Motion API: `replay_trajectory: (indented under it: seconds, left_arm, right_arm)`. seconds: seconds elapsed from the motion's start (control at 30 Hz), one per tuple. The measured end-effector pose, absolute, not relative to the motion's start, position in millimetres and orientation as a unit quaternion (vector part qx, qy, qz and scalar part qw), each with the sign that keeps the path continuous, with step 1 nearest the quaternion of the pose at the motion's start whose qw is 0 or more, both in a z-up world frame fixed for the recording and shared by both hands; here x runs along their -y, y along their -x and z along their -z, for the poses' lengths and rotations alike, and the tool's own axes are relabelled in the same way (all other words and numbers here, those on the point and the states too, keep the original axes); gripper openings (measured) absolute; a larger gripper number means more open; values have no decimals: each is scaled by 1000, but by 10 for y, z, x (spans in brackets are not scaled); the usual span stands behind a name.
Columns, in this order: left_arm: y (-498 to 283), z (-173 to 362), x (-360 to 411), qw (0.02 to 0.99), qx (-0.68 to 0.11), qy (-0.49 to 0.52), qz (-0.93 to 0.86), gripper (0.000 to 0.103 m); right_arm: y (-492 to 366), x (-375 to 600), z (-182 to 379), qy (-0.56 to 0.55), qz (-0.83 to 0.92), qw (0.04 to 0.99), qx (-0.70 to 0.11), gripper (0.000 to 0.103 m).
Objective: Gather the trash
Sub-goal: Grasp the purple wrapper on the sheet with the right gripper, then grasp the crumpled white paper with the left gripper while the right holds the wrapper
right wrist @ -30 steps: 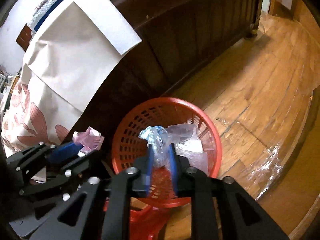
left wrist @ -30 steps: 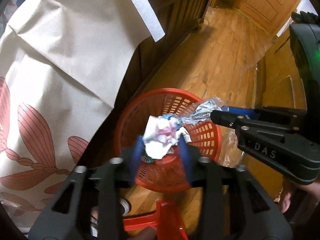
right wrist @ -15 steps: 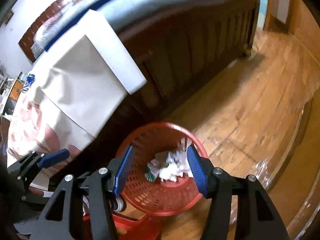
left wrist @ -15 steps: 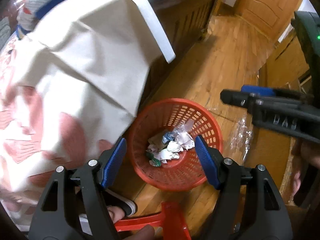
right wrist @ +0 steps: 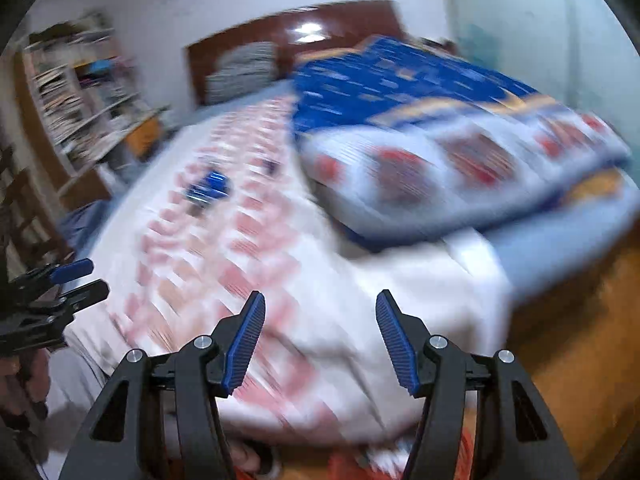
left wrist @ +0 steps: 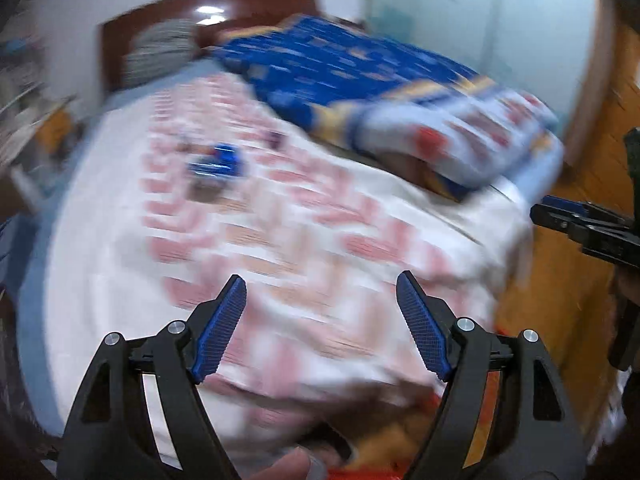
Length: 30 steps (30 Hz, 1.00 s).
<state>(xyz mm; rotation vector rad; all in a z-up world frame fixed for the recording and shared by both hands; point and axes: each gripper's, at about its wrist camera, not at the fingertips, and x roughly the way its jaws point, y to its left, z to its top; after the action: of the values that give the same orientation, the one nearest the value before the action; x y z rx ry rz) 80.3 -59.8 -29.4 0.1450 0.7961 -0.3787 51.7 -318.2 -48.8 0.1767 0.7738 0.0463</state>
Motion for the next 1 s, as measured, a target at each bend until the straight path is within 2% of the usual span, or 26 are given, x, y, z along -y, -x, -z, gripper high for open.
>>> replay_trajectory:
  seconds: [0.03,0.13,0.23,0.37,0.63,0.7,0.77,0.87,1.0]
  left_arm:
    - [-913,301,440,907,-383,-62,165,77]
    - [-1158,433,11,921,-374,-29,109,77]
    - [-1234,604,-296,919,-384,25,84,77]
    - [-1327,785,-396,911,-404,43,74,77]
    - [-1397,944,-561,905,-417,55,59,77]
    - [-1414,978,-581,903,-423,56,55,77]
    - [-1424,995,-583,901,-427,58,53,77]
    - [-1445,965,-569,903,-423,55,58,77]
    - [-1653,846,-669,904,-418,59,67,77]
  right_arm:
    - [-794,3011,455,-72,-38,926,-369,58]
    - [-1679,2529,482,-31,-75,931,-356,69]
    - [-2750,2153,656,4,-101,928,-357,66]
    - [-4026,1924,1034,21,-74,920,-385,67]
    - [-5140,1873,1797,-8,-43,888,-458,66]
    - [-5214,1887,1937,-14,-32,882,-470,59]
    - [-5207,1894,2031,-17,-25,881,-473,30]
    - [-5167,1905,2077,-43,-39,886,-461,22]
    - [-5008,1971,1994,-75,-53,895,-436,21]
